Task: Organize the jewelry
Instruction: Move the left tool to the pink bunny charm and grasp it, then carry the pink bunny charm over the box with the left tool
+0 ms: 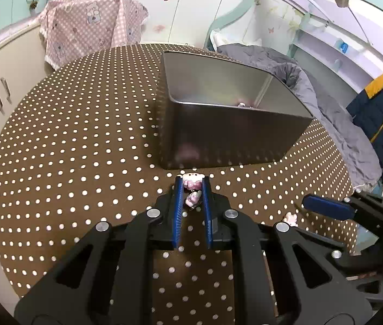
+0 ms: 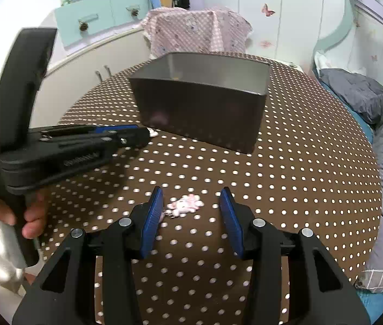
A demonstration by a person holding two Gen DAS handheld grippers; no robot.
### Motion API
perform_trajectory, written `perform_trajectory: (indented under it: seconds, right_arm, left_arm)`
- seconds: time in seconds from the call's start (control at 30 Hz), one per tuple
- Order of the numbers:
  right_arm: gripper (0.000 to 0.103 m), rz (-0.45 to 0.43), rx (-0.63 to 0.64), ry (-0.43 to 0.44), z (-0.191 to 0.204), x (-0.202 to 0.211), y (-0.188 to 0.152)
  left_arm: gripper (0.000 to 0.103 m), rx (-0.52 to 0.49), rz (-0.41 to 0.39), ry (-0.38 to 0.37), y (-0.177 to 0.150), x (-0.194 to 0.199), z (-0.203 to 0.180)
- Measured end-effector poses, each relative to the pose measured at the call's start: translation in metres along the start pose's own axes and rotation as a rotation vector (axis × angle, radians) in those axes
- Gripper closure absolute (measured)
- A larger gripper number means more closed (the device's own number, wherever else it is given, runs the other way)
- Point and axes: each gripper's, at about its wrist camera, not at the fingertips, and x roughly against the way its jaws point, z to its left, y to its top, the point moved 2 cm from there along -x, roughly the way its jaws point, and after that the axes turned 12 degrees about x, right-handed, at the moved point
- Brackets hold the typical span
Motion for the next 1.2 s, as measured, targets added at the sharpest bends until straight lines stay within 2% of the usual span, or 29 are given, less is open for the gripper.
perform_trajectory:
  seconds: [0.1,0.17,0.27,0.4,0.57,0.93,1.2]
  right_arm:
    - [0.062,0.007,0.021,0.01,0.005,-0.002,0.0]
    - [0.067,0.034,0.031,0.018,0.01,-0.011,-0.002]
    - [0.068,0.024,0.051,-0.005,0.014,-0.012,-0.003]
    - [0.069,0.023,0.028,0.013,0.01,-0.011,-0.002]
    - [0.069,0.019,0.003,-0.008,0.003,-0.01,0.003]
    - [0.069,-0.035,-0.034,-0.062,-0.015,0.012,0.009]
    - [0.069,-0.096,-0.021,-0.103,-0.027,0.025,0.029]
  left_arm:
    - [0.089,-0.006,0.001,0.002,-0.005,0.002,-0.002]
    - [0.089,-0.009,-0.001,0.009,-0.008,0.005,-0.003]
    - [0.089,-0.008,-0.002,0.013,-0.012,0.011,-0.002]
    - [0.089,-0.012,-0.014,0.004,-0.016,0.019,-0.004]
    - [0.089,-0.012,-0.039,-0.011,-0.013,0.027,-0.005]
    - [0.089,-0.043,-0.07,-0.028,-0.005,0.035,-0.016]
    - [0.089,-0.087,-0.138,-0.016,0.014,0.045,-0.026]
